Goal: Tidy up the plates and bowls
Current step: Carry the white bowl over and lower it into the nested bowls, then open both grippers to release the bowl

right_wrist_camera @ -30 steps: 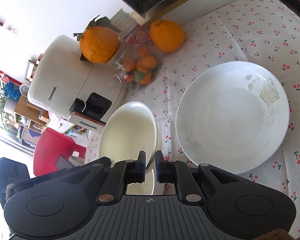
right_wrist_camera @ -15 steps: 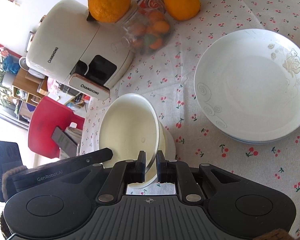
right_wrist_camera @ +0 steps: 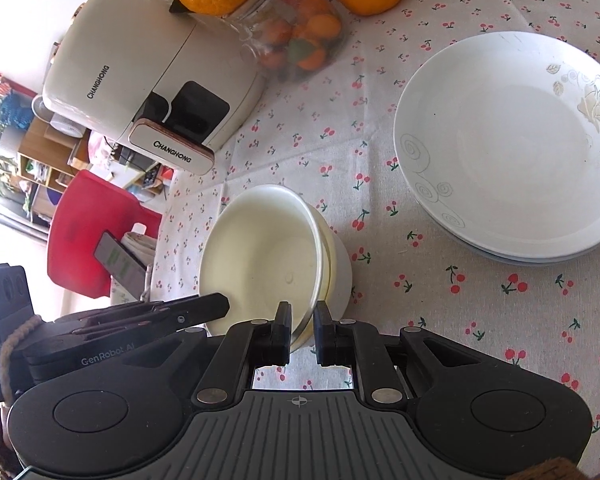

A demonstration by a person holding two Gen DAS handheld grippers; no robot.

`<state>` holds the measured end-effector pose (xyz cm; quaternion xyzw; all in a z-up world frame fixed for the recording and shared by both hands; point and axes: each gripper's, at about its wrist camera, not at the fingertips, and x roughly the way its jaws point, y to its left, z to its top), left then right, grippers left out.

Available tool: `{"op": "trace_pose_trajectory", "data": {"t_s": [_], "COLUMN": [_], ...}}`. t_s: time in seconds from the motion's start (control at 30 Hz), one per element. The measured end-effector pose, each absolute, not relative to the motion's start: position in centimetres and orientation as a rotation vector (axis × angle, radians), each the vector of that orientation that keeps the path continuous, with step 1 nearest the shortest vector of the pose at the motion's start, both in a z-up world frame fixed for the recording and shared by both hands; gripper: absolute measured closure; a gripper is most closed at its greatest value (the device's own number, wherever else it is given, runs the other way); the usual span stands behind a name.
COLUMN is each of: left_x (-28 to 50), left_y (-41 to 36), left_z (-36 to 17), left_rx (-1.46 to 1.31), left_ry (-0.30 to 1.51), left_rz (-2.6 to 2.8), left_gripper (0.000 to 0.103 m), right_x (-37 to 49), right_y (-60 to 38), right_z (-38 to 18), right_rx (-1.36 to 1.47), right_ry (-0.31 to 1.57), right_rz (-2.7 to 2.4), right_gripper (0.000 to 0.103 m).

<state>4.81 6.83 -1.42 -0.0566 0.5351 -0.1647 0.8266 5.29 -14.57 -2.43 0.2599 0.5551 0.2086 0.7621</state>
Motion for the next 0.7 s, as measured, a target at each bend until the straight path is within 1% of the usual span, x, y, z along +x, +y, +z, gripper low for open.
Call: {"op": "trace_pose_trajectory", "data": {"t_s": [0.6, 0.7], "left_x": [4.66, 4.59], "left_y": [6.16, 5.99], "left_z": [-1.43, -1.41], "left_rx": [-0.07, -0.067], "left_ry": [1.125, 1.122], "left_rz": [-0.34, -0.341], "left_gripper": [0.087, 0.083], "right_x": [5.31, 5.29], "right_y": [-14.5, -14.55], "right_z": [-2.33, -2.25], "right_rx": [0.552, 0.551], "right_ry": [1.201, 1.199], "right_rz": [0.453, 0.452], "right_gripper": [0.089, 0.089]}}
